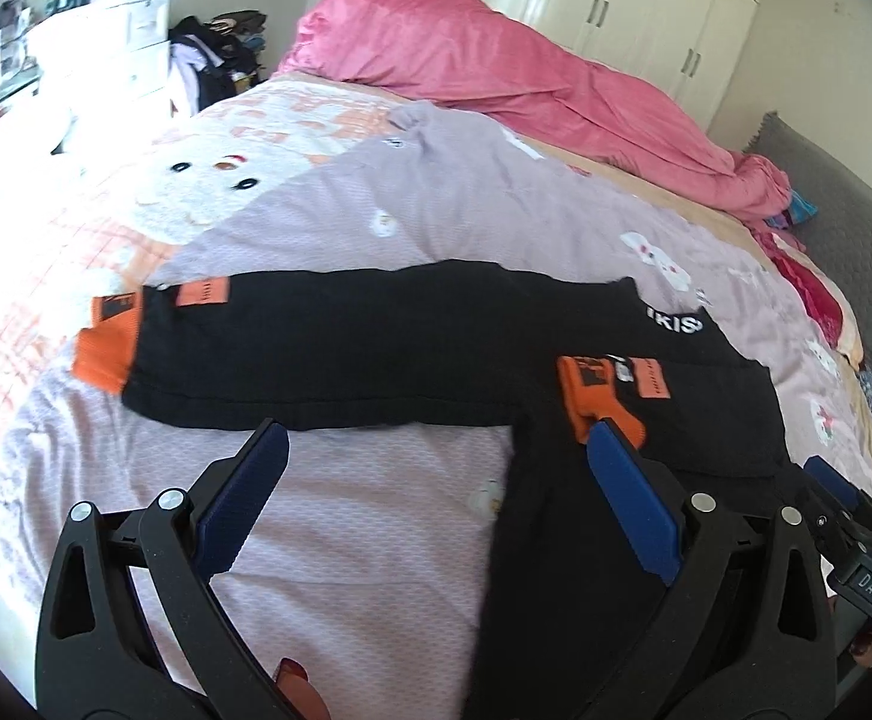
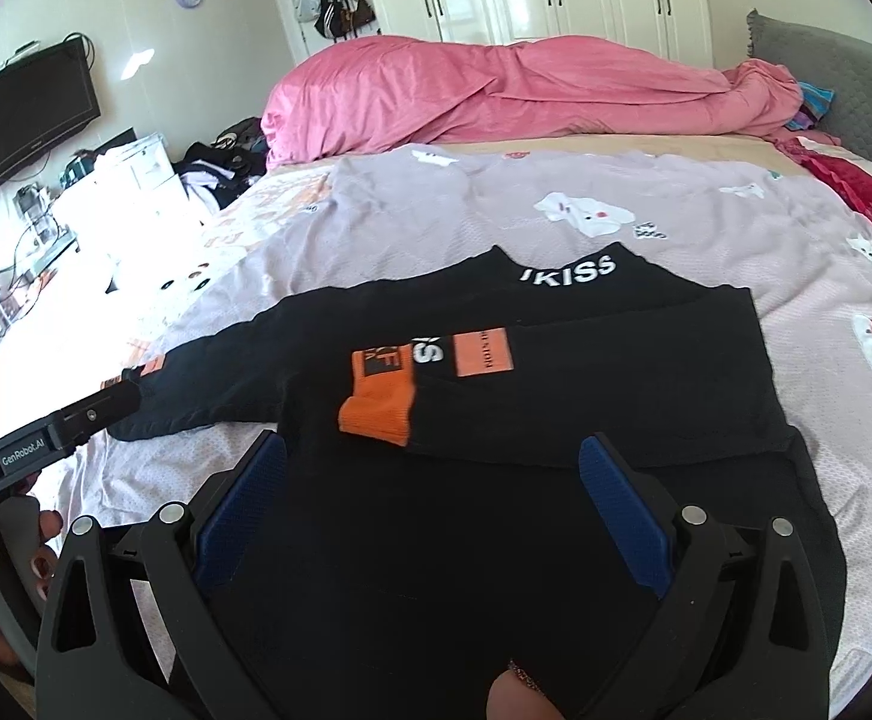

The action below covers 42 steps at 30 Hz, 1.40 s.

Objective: Fold small clothes
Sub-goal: 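Move the left tool to the other orange cuff and grasp it, then lift the cuff with the left tool and fold the sleeve across the body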

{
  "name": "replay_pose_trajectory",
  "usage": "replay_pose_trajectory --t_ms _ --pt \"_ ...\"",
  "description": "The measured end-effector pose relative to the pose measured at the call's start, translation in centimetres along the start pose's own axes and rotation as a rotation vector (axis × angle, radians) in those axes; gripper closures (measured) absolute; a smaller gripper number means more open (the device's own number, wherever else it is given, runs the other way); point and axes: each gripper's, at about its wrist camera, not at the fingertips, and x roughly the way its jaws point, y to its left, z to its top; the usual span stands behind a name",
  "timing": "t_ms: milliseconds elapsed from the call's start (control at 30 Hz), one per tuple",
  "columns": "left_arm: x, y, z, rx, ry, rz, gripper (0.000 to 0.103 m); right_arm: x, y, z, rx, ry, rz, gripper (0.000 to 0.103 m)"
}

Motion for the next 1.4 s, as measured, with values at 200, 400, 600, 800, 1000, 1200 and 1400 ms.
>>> replay_pose_trajectory --t_ms 200,400,600,800,1000,1200,1400 --pt "0.2 3.6 -0.1 -0.065 0.012 0.037 0.009 0.8 1.7 0.5 -0.004 -0.005 0.014 0.005" --pt "0.4 7.2 -0.1 -0.138 0.01 0.072 0.009 1.8 3.7 0.9 -0.03 -0.001 0.03 0.005" --pt "0.3 11.6 0.0 -0.233 0.008 0.107 0.009 2.9 5.6 1.3 -0.068 0.003 0.043 0.005" --pt "0.5 15.7 0.4 -0.308 0.004 0.152 0.009 4.3 7.0 1.3 -0.095 0.013 0.054 0.005" --pt "1.3 18.8 0.4 -0.385 0.009 0.182 0.009 5.7 8.2 1.3 -0.109 0.03 0.059 0.005" --pt "2.5 20.6 -0.2 -0.469 0.006 0.171 0.009 6.4 9.3 1.3 -0.124 0.031 0.077 0.005" --pt "3.9 21.1 0.4 -0.522 -0.01 0.15 0.025 7.2 9.8 0.9 -0.119 0.049 0.084 0.005"
